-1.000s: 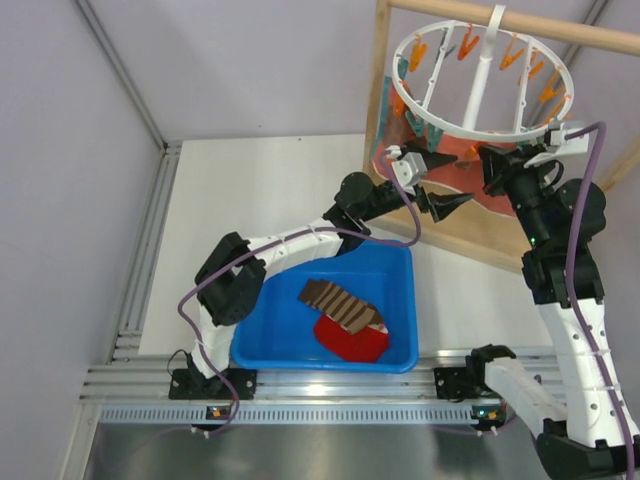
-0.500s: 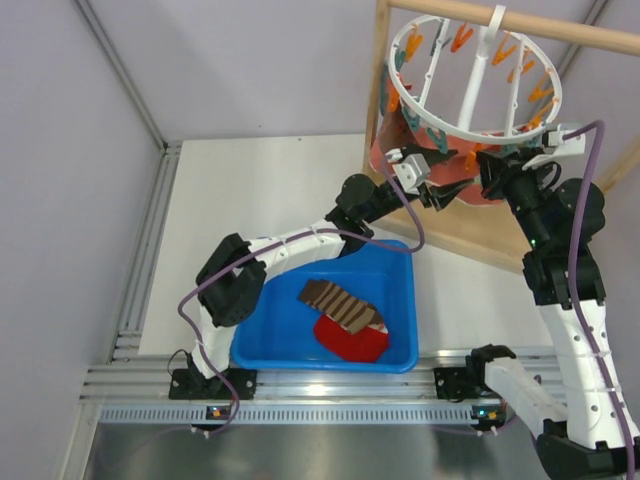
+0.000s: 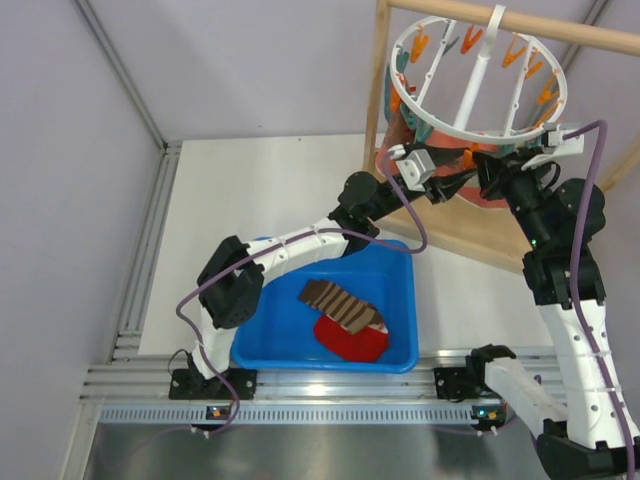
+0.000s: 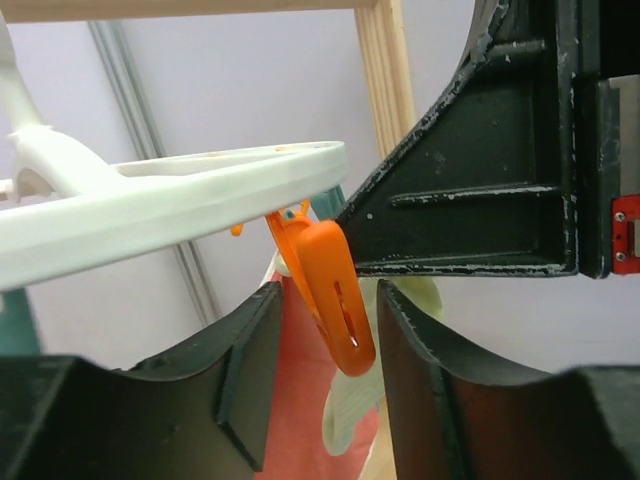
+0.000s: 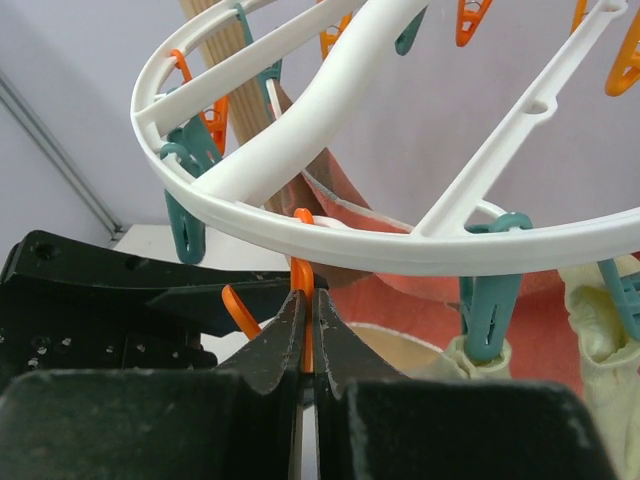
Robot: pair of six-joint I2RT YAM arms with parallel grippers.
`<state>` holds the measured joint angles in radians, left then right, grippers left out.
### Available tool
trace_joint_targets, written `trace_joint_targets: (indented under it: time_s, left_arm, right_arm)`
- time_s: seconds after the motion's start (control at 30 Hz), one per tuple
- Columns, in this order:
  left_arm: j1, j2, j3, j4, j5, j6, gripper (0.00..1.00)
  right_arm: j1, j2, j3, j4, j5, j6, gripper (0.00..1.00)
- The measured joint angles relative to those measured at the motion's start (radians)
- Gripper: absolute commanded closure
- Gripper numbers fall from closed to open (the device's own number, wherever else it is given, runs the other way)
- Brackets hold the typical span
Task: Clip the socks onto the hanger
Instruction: Open the clamp at the hanger.
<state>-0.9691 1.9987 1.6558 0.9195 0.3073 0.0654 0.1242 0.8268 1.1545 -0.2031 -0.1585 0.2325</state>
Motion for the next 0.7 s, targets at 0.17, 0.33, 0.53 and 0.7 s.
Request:
trace_joint_targets:
  time_s: [0.17, 0.33, 0.53, 0.7]
  left_arm:
    - [-0.001, 0.0, 0.011, -0.012, -0.017, -0.015, 0.78]
    - [0.009, 0.0, 0.014, -0.022, -0.032, -0.018, 0.8]
    - [0.006, 0.0, 0.014, -0.029, -0.035, -0.021, 0.83]
    - [0.006, 0.0, 0.014, -0.03, -0.033, -0.03, 0.83]
  right_arm:
    - [0.0, 0.0, 0.0, 0.003, -0.002, -0.002, 0.79]
    - [0.0, -0.013, 0.0, -0.028, -0.003, -0.037, 0.46]
    - [-0.001, -0.056, 0.0, -0.051, -0.028, -0.104, 0.41]
    - [-0.001, -0.068, -0.001, -0.025, -0.076, -0.108, 0.43]
